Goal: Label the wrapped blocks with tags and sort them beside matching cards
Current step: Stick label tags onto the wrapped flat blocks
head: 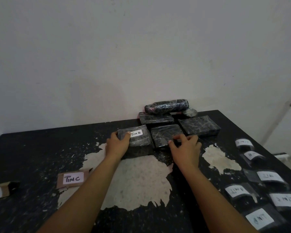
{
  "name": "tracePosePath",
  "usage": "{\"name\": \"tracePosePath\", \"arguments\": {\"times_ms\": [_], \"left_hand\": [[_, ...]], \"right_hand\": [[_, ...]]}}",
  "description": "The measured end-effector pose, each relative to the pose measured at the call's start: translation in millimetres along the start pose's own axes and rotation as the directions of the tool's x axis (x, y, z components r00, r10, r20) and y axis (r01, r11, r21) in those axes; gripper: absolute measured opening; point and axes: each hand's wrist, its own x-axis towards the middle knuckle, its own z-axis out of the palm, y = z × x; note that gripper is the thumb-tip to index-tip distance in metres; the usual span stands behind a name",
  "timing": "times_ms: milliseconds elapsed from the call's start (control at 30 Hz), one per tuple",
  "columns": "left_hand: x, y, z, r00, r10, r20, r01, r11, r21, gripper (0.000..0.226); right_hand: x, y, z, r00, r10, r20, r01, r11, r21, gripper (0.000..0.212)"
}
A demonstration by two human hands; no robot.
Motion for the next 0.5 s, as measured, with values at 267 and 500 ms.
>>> {"name": "tracePosePath", "arguments": {"times_ms": [267, 500], "left_hand": [[8.5, 5.0, 2.9, 1.000, 0.002, 0.007, -0.001, 1.000, -0.029, 0.074], [5.4, 3.8, -1.2, 1.000, 0.014, -0.002, -0.014, 0.998, -0.053, 0.087]], "right_hand": [[4.4, 0.4, 0.0, 0.995, 0.099, -0.009, -0.098, 0.990, 0.097, 0.065], [3.1, -4.0, -10.8, 0.969, 0.232, -0.081, -0.144, 0.805, 0.576, 0.019]]}}
